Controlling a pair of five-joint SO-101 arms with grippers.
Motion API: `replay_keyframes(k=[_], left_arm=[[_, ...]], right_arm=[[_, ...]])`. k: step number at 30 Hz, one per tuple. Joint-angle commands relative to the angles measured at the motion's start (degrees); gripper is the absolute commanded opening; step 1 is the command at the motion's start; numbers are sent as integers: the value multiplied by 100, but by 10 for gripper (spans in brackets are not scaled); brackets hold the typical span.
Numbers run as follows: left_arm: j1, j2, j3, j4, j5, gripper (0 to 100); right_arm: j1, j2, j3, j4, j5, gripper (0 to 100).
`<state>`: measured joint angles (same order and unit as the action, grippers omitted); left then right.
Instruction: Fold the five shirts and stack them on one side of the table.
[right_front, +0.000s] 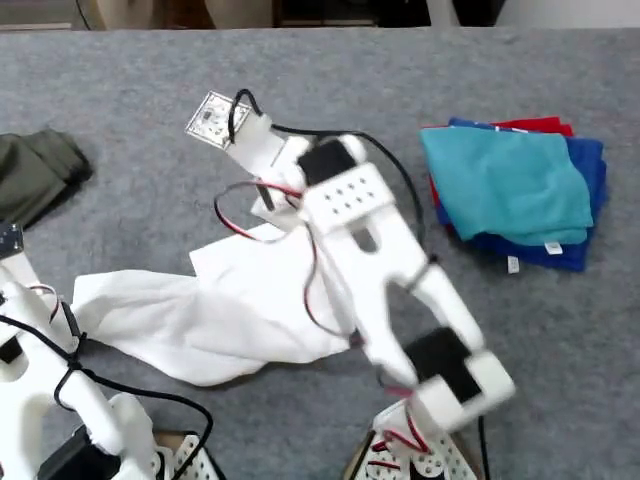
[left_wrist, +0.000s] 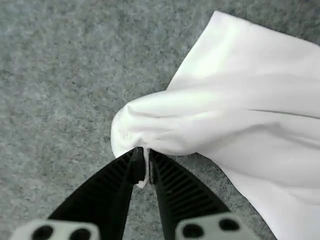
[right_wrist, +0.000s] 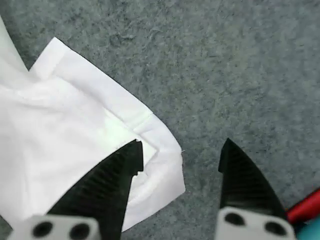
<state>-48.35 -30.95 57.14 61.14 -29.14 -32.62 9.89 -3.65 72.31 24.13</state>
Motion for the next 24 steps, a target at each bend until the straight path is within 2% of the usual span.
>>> replay_keyframes(k=[1,5,9,12,19,24], left_arm=[[-70,-92,26,-62,-44,18],[-316,-48,26,-141,-44,18],[-396,-40,563,-879,-53,18],[-378,-92,879,-1248,-53,18],[-387,-84,853,-1292,-35,18],[-387,-84,853,-1292,-35,18]], right_arm=[[92,1033,-743,290,26,217],[321,1807,-1358,1090,18,169],[602,2018,-1596,1662,-53,201],[769,2079,-1578,1670,-88,221],[602,2070,-1613,1714,-352,221],[505,1455,-1622,1837,-668,221]])
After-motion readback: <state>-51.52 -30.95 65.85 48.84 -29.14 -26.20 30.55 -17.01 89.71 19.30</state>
